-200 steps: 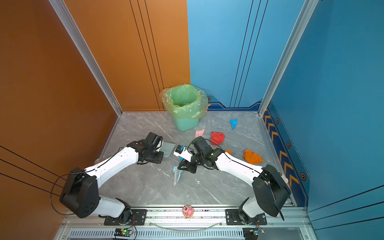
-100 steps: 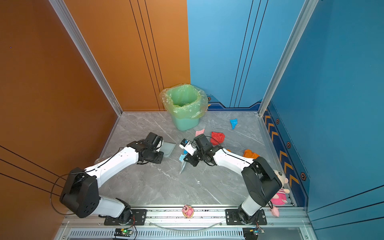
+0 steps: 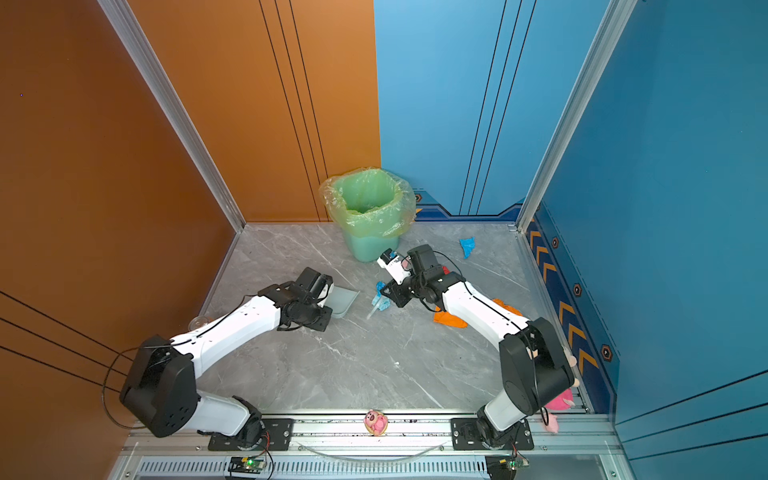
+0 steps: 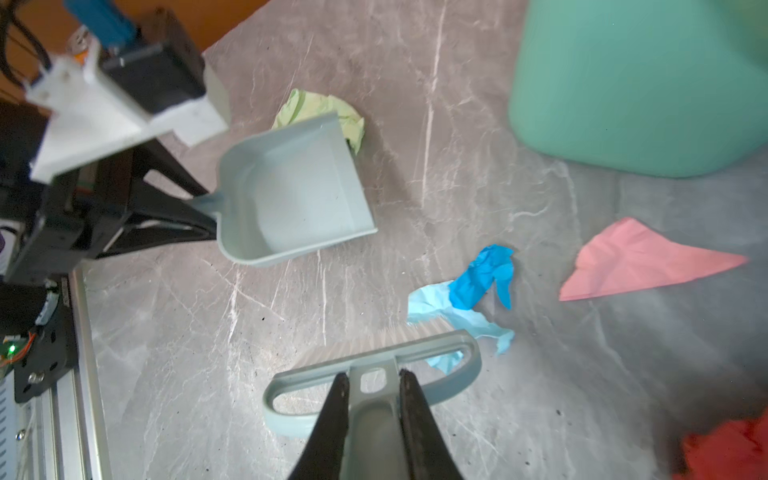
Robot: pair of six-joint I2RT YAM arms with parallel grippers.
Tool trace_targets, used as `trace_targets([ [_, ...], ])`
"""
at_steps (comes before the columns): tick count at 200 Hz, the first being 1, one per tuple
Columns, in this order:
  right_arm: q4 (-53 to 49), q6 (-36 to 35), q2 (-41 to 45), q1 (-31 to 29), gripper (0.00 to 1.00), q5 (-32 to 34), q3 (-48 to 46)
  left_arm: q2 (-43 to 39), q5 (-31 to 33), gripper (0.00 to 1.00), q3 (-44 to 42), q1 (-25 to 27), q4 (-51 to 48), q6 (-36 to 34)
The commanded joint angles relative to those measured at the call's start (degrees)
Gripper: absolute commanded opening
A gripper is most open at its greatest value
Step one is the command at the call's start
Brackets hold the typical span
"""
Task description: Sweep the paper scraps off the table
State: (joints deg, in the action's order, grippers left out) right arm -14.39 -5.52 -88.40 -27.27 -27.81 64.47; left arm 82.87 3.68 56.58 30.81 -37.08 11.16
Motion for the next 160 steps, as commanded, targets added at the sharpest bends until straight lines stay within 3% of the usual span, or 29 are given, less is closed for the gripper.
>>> trace_targets([
  [1,-1.00,5.70,2.41,1.57,0.00,3.18,1.35,-0.89,-0.96,0.00,-0.84,1.30,-0.17,-1.48],
  [35,3.59,15.27,1.30,1.81,0.00,14.65,1.69,-0.85,-1.06,0.00,-1.45,2.89,-0.19,-1.67],
  [86,5.44,31.32,-3.05,-3.13,0.00,41.22,3.97,-0.21,-2.79,0.00,-1.39,8.43,-0.19,-4.99],
  [127,4.14,36.88,-7.01,-6.10,0.00,46.90,7.81,4.00,-2.39,0.00,0.15,11.26,-0.20,-5.76],
  [139,0.42,39.59,-8.67,-7.36,0.00,52.71,10.52,5.47,-2.28,0.00,0.95,11.85,-0.27,-5.79],
  [160,-5.05,40.53,-11.42,-8.76,0.00,57.23,15.01,7.74,-2.34,0.00,2.04,12.68,-0.18,-5.81],
])
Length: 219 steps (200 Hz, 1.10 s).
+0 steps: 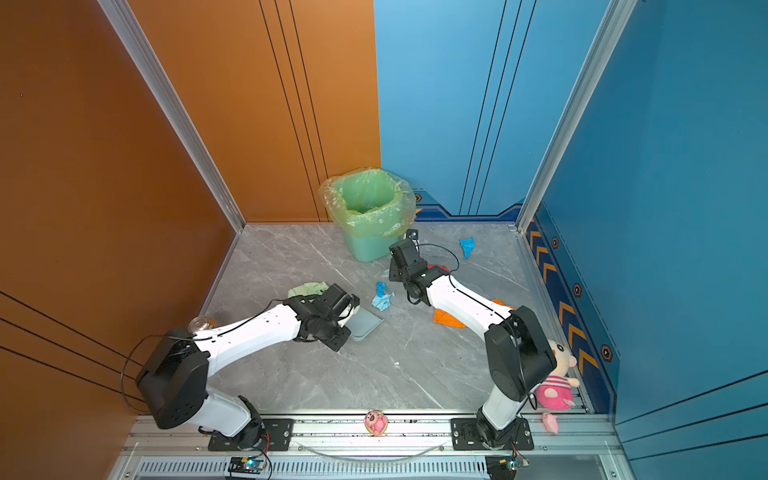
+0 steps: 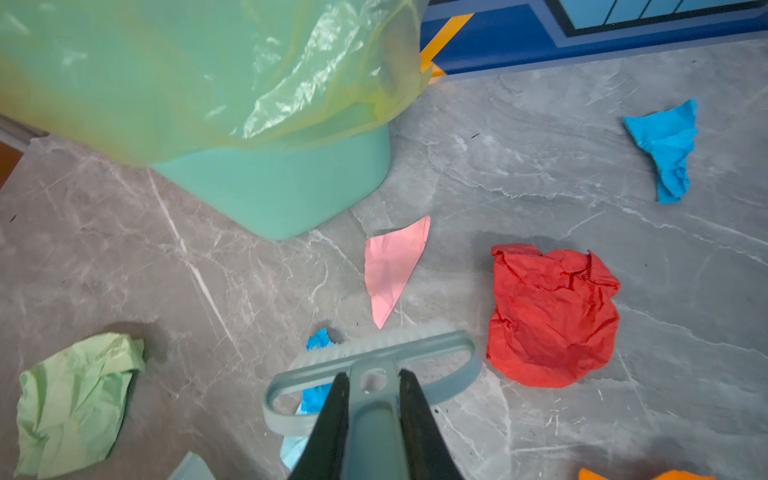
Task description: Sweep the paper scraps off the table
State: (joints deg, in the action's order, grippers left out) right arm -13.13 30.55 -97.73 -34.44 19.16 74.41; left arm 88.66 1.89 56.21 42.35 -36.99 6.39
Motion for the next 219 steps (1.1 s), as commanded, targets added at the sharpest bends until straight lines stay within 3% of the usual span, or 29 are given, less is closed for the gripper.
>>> trace_targets([
  [1,-6.40,4.49,-2.15,-1.64,0.00,10.49,5.14,2.08,-0.56,0.00,2.41,1.19,-0.27,-1.08],
  [51,-9.83,4.83,-5.72,-3.80,0.00,12.22,8.61,6.23,-0.99,0.00,5.87,2.20,0.03,-1.08],
  [98,-9.66,4.08,-7.15,-3.62,0.00,7.12,8.04,7.40,-1.28,0.00,5.66,2.23,1.28,-1.00],
  [219,-11.61,4.92,-7.64,-3.71,0.00,1.86,3.87,8.70,-1.18,0.00,3.53,1.27,3.99,-0.78],
])
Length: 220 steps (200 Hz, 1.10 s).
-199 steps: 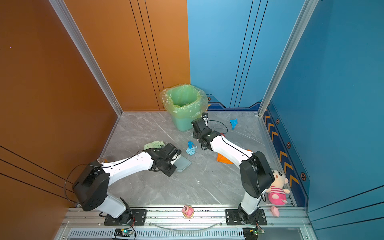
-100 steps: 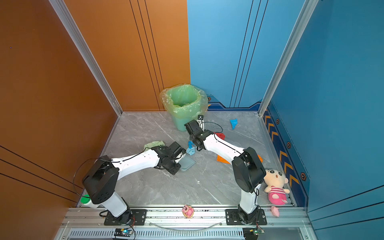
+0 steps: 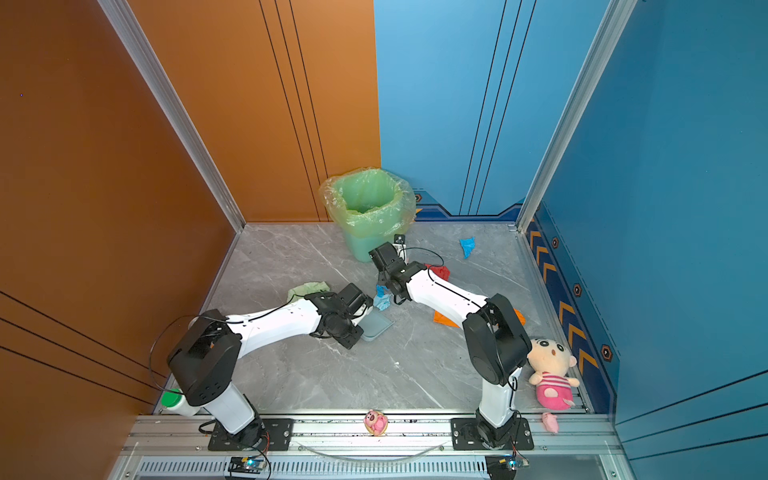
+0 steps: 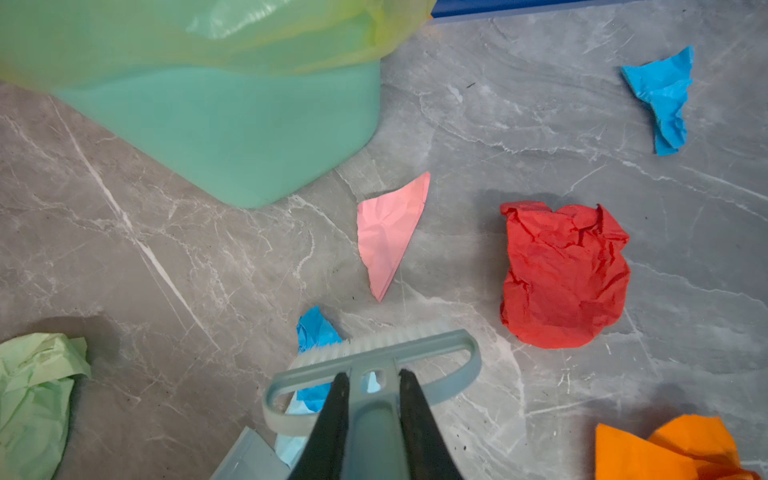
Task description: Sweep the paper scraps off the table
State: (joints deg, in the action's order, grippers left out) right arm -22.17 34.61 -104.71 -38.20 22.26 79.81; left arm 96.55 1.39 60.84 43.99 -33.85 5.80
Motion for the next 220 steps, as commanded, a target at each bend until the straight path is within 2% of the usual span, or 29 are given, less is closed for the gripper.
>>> trace_targets([
  [1,-2.54,0.83,-0.63,0.05,0.00,-1.29,-1.56,0.78,-0.68,0.00,-1.13,-0.43,0.91,-0.14],
  [74,-4.83,-1.12,0.54,-0.10,0.00,-6.00,-2.64,-0.54,-1.21,0.00,-4.21,-2.32,2.64,0.35],
  [133,-7.66,-4.09,5.89,-0.48,0.00,-16.10,-5.48,0.28,-2.12,0.00,-4.22,-2.99,3.65,0.17],
  [159,-8.83,-4.81,9.49,-0.39,0.00,-18.44,-7.25,0.57,-2.42,0.00,-4.26,-3.12,3.79,0.30],
  [195,-4.79,-3.62,14.91,2.48,0.00,-23.91,-9.75,0.57,-2.78,0.00,-4.23,-3.25,4.12,0.27],
  [220,-3.09,-3.08,15.03,5.40,0.00,-22.89,-9.85,0.85,-3.12,0.00,-4.18,-3.29,4.34,0.35],
])
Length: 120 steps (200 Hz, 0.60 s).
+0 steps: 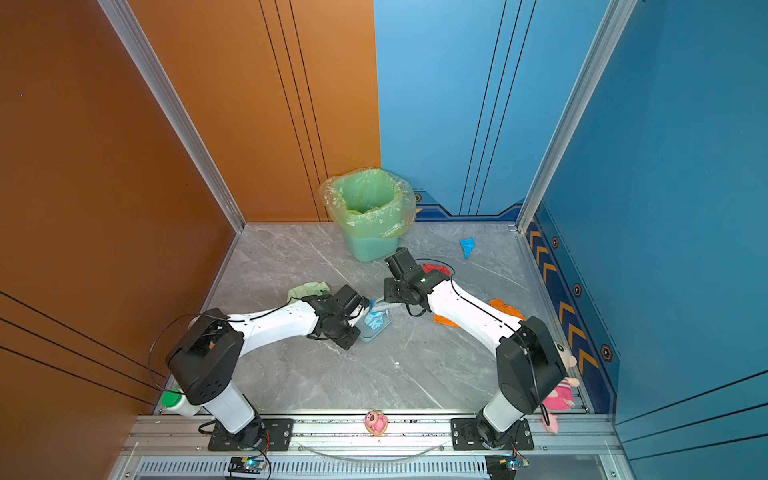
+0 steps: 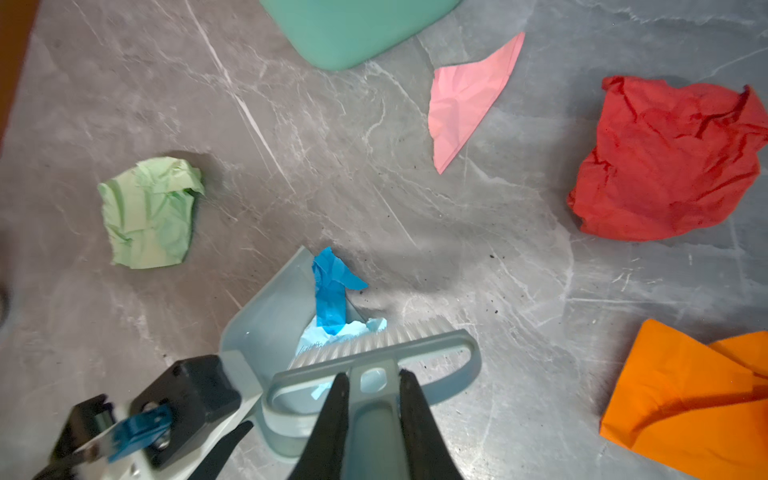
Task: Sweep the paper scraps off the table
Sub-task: 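Sweep the blue scraps into the dustpan with the brush in the right gripper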
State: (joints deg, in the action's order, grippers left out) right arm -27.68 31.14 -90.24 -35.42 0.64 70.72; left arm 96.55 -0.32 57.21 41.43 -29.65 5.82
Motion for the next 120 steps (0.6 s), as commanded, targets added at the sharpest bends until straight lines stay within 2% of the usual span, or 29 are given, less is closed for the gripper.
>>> trace_targets([
  [1,2.44,0.40,0.53,2.72,0.00,-1.18,-0.71,0.88,-1.43,0.00,-0.53,-0.74,0.17,0.33],
  [49,5.09,1.11,-6.10,3.26,0.00,5.16,2.61,0.99,-1.71,0.00,-0.51,-0.72,0.35,0.70],
  [90,6.04,1.05,-12.88,1.37,0.00,5.59,6.92,1.01,-1.88,0.00,-0.26,-0.56,0.38,0.68],
  [120,4.00,-0.89,-14.81,-0.44,0.00,5.65,8.74,1.23,-1.85,0.00,-0.27,-0.57,0.34,0.94],
])
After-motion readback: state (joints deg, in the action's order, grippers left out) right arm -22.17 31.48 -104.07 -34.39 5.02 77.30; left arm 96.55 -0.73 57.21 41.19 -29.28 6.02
